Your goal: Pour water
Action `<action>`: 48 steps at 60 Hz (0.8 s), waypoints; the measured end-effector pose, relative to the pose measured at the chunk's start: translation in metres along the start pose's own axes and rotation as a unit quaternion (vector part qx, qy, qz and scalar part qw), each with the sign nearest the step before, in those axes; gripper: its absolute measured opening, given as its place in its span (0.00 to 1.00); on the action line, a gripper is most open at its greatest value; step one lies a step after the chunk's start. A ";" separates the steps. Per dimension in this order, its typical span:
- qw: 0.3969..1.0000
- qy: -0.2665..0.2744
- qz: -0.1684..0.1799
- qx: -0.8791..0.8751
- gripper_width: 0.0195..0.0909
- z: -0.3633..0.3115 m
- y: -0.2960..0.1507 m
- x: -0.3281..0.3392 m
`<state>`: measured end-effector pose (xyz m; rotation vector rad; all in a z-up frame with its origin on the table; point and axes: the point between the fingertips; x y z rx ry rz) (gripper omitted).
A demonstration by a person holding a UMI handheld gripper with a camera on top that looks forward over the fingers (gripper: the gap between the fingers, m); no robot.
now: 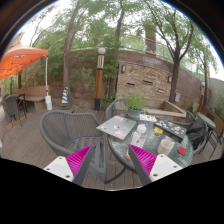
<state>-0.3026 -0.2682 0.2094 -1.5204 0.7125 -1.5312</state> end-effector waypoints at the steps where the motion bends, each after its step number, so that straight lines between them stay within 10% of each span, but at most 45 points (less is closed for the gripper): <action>1: 1.000 0.002 0.003 -0.007 0.88 0.006 0.003 -0.011; 37: 0.996 0.007 0.071 -0.058 0.88 0.129 0.022 -0.260; 43: 0.995 -0.002 0.087 -0.048 0.60 0.134 0.008 -0.269; 48: 0.995 0.000 0.087 -0.049 0.57 0.135 0.008 -0.271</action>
Point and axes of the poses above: the point between the fingertips, and its own axes, seen from behind it with the camera up: z to the right, y down, x backward, against the way the camera looks, and after that the axes turned 9 degrees about -z, right-handed
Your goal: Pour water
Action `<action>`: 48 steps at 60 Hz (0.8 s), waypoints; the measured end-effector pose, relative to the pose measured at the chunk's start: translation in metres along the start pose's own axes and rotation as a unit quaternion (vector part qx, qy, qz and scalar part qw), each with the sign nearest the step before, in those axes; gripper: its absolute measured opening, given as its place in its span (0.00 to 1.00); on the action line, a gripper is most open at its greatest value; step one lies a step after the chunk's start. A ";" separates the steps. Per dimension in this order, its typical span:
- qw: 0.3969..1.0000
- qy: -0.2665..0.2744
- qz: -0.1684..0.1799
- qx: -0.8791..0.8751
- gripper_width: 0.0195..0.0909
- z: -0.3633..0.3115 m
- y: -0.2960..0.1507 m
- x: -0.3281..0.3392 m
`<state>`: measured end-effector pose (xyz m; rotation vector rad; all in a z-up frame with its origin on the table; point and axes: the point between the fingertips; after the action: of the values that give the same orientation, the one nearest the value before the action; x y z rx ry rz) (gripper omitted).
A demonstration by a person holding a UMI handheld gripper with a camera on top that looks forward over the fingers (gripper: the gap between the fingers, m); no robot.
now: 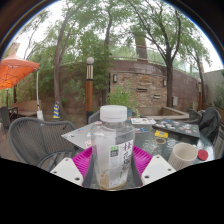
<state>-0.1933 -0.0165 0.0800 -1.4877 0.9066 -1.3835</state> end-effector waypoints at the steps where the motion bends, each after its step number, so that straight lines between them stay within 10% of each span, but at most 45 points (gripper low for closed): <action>1: 1.000 -0.001 0.001 0.001 0.56 -0.001 0.000 0.001; 20: 0.998 -0.034 -0.041 0.013 0.38 -0.008 0.003 -0.006; 31: 0.982 -0.106 -0.012 -0.157 0.38 0.009 -0.069 0.019; 48: 0.662 -0.254 -0.043 -0.704 0.37 0.079 -0.082 0.044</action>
<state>-0.1150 -0.0203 0.1733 -2.8285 1.6222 0.0697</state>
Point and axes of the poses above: the point between the fingertips, and its own axes, seen from behind it with the camera up: z to the right, y down, x backward, against the way the camera looks, and after that the axes turned 9 degrees about -z, right-handed
